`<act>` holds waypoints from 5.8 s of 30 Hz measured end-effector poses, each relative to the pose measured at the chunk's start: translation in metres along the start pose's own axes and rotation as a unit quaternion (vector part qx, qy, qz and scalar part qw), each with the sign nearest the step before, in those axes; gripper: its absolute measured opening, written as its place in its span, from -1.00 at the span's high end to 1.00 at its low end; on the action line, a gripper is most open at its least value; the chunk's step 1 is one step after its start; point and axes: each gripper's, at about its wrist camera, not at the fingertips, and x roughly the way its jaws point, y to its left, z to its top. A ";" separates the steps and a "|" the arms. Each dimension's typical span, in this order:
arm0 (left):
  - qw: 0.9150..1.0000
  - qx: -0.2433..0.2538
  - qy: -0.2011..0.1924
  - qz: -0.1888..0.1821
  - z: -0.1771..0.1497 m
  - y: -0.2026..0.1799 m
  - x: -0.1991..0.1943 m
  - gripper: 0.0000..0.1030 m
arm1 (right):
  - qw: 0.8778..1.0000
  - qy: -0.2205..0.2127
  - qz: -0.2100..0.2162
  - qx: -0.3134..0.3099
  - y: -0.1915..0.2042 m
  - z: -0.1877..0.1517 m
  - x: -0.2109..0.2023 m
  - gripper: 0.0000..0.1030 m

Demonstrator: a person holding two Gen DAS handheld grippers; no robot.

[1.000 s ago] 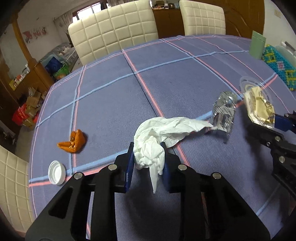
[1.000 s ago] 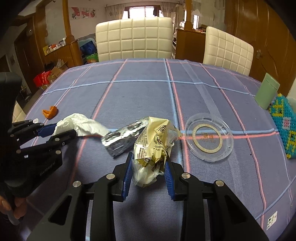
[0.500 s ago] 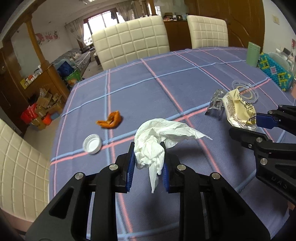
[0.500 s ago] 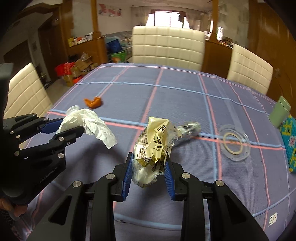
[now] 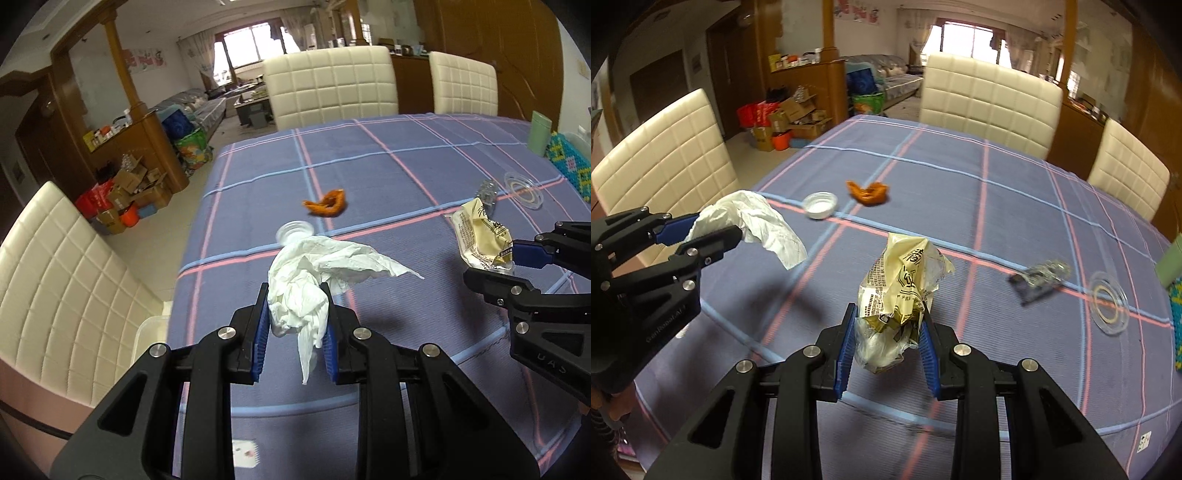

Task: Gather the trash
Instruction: 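Carry the tissue over the bin and open the left tool to drop it, then lower the cream wrapper over the bin and open the right tool, then grasp the white bottle cap with the left tool while the right tool grasps the foil packet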

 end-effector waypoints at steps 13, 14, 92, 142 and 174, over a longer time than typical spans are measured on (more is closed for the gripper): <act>0.994 -0.078 0.001 0.080 -0.046 0.102 -0.014 0.49 | 0.995 0.004 0.037 -0.093 0.112 0.031 0.029 0.41; 0.993 -0.086 0.004 0.084 -0.049 0.110 -0.013 0.49 | 0.994 0.005 0.040 -0.099 0.119 0.033 0.031 0.41; 0.961 -0.204 0.037 0.181 -0.106 0.212 -0.009 -0.93 | 0.971 0.052 0.134 -0.190 0.238 0.046 0.100 0.98; 0.996 -0.057 0.069 0.025 0.050 -0.005 0.101 -0.93 | 0.991 -0.033 -0.098 0.089 -0.133 0.002 0.039 0.95; 0.996 -0.060 0.045 0.044 0.058 -0.006 0.104 -0.93 | 0.984 -0.112 -0.072 0.118 -0.142 0.000 0.028 0.50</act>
